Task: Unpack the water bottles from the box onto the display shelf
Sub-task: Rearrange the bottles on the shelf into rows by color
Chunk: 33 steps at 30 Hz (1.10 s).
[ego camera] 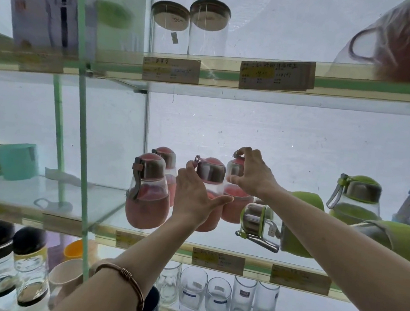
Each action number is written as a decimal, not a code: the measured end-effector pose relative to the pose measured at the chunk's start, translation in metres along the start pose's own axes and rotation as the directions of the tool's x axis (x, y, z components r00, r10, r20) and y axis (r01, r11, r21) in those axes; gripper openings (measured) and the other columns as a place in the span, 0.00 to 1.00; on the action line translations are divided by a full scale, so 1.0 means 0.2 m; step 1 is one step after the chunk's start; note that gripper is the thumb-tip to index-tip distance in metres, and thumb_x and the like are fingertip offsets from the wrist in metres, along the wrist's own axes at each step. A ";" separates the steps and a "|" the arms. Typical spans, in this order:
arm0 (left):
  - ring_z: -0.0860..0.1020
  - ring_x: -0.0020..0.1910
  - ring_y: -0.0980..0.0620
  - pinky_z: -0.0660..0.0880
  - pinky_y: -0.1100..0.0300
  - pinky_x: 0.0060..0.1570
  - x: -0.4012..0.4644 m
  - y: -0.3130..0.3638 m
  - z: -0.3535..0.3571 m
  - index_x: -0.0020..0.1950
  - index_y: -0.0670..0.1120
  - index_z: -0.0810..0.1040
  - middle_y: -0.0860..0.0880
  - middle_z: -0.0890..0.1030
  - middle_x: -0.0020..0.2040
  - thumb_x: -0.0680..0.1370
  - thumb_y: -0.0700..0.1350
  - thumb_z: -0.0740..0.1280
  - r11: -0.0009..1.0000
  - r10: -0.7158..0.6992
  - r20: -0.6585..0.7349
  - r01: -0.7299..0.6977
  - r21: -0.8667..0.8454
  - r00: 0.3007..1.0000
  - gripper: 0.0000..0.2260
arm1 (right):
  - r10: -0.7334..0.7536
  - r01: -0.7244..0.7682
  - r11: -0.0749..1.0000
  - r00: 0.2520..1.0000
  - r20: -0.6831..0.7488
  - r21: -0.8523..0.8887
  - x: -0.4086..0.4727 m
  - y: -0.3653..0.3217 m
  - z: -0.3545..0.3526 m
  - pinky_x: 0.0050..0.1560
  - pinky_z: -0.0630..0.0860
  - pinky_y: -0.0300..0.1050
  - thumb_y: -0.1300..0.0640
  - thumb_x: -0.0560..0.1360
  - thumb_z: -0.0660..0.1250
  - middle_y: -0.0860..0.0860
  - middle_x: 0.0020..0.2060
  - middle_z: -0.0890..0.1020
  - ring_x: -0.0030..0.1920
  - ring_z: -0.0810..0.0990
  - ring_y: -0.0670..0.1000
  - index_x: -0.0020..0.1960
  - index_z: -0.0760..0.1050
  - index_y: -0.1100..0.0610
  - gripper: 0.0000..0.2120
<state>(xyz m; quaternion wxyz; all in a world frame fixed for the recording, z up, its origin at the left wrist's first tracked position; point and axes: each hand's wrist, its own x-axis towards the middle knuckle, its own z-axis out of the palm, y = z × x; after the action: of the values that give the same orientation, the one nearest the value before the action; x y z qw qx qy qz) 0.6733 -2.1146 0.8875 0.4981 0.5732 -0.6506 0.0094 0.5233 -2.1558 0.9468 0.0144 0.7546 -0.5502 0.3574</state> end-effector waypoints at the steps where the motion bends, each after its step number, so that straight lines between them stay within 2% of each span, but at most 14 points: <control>1: 0.63 0.66 0.49 0.61 0.58 0.66 0.00 0.00 0.00 0.73 0.43 0.51 0.45 0.63 0.66 0.61 0.66 0.74 1.000 0.002 -0.003 -0.002 0.026 1.000 0.52 | 0.001 -0.002 0.999 1.000 0.022 0.035 0.01 0.01 -0.01 0.57 0.74 0.50 0.53 0.69 0.75 0.52 0.61 0.67 0.58 0.75 0.55 0.65 0.64 0.51 0.30; 3: 0.62 0.68 0.48 0.61 0.56 0.68 -0.01 -0.01 0.00 0.73 0.44 0.51 0.45 0.62 0.67 0.63 0.67 0.73 1.000 -0.023 0.029 0.022 0.019 0.999 0.51 | 0.004 -0.010 0.994 0.998 0.057 0.108 0.01 0.04 -0.02 0.59 0.72 0.45 0.54 0.67 0.77 0.52 0.61 0.67 0.58 0.75 0.53 0.67 0.65 0.51 0.32; 6: 0.65 0.67 0.46 0.66 0.52 0.65 -0.03 -0.05 -0.01 0.72 0.46 0.54 0.46 0.64 0.64 0.68 0.59 0.74 0.988 -0.063 0.110 0.077 -0.130 0.992 0.42 | 0.027 -0.046 0.971 0.996 0.083 0.236 0.00 0.07 0.00 0.54 0.71 0.39 0.56 0.67 0.77 0.54 0.61 0.69 0.57 0.75 0.52 0.65 0.65 0.48 0.32; 8: 0.70 0.63 0.45 0.71 0.51 0.61 -0.02 -0.06 -0.04 0.69 0.46 0.57 0.47 0.67 0.60 0.69 0.53 0.75 0.975 -0.067 0.166 0.100 -0.200 0.984 0.38 | 0.044 -0.063 0.952 0.997 0.070 0.299 0.00 0.07 0.02 0.53 0.70 0.39 0.57 0.66 0.76 0.54 0.60 0.71 0.56 0.75 0.52 0.62 0.65 0.45 0.30; 10: 0.71 0.60 0.46 0.73 0.49 0.60 -0.01 -0.06 -0.06 0.68 0.46 0.58 0.47 0.69 0.60 0.68 0.52 0.76 0.971 -0.075 0.198 0.117 -0.210 0.977 0.37 | 0.050 -0.062 0.946 0.998 0.045 0.317 0.00 0.07 0.02 0.53 0.73 0.41 0.57 0.65 0.76 0.53 0.60 0.73 0.55 0.76 0.52 0.58 0.66 0.43 0.28; 13: 0.71 0.60 0.47 0.73 0.47 0.61 0.00 -0.04 -0.07 0.67 0.45 0.60 0.47 0.70 0.58 0.68 0.51 0.77 0.972 -0.093 0.167 0.125 -0.198 0.982 0.36 | 0.045 -0.042 0.954 0.999 -0.005 0.298 -0.02 0.06 0.00 0.56 0.76 0.46 0.57 0.65 0.76 0.52 0.58 0.72 0.53 0.77 0.51 0.58 0.69 0.43 0.26; 16: 0.70 0.61 0.46 0.72 0.45 0.62 -0.01 -0.04 -0.05 0.68 0.45 0.59 0.46 0.69 0.60 0.68 0.51 0.76 0.975 -0.103 0.123 0.125 -0.184 0.987 0.36 | 0.061 -0.050 0.960 0.998 -0.033 0.277 -0.01 0.06 -0.07 0.57 0.76 0.47 0.57 0.66 0.75 0.51 0.58 0.72 0.55 0.77 0.52 0.59 0.70 0.43 0.26; 25: 0.69 0.65 0.43 0.69 0.44 0.64 0.06 -0.08 0.00 0.71 0.45 0.58 0.43 0.70 0.65 0.68 0.53 0.76 0.979 -0.124 0.117 0.141 -0.150 0.985 0.39 | 0.083 -0.093 0.962 0.995 0.049 0.257 -0.03 0.15 -0.06 0.59 0.76 0.47 0.54 0.64 0.77 0.49 0.59 0.74 0.56 0.76 0.48 0.57 0.71 0.39 0.26; 29: 0.70 0.65 0.43 0.70 0.45 0.64 0.08 -0.08 0.05 0.71 0.45 0.58 0.44 0.70 0.66 0.67 0.55 0.75 0.982 -0.129 0.110 0.142 -0.121 0.986 0.40 | 0.085 -0.102 0.966 0.993 0.078 0.237 0.00 0.15 -0.06 0.58 0.73 0.41 0.55 0.67 0.76 0.50 0.59 0.71 0.55 0.75 0.49 0.62 0.70 0.42 0.28; 33: 0.70 0.65 0.45 0.70 0.49 0.62 0.11 -0.07 0.09 0.69 0.43 0.59 0.44 0.70 0.65 0.67 0.61 0.73 0.988 -0.153 0.080 0.153 0.000 0.985 0.40 | 0.079 -0.096 0.972 0.993 0.088 0.215 -0.01 0.16 -0.06 0.57 0.72 0.41 0.53 0.67 0.77 0.50 0.58 0.69 0.55 0.74 0.49 0.64 0.69 0.43 0.29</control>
<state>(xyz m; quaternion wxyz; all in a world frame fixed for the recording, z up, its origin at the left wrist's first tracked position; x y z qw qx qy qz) 0.6753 -2.1461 0.8838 0.4727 0.6198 -0.6241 -0.0540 0.4907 -2.1621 0.9432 -0.1062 0.7401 -0.5403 0.3860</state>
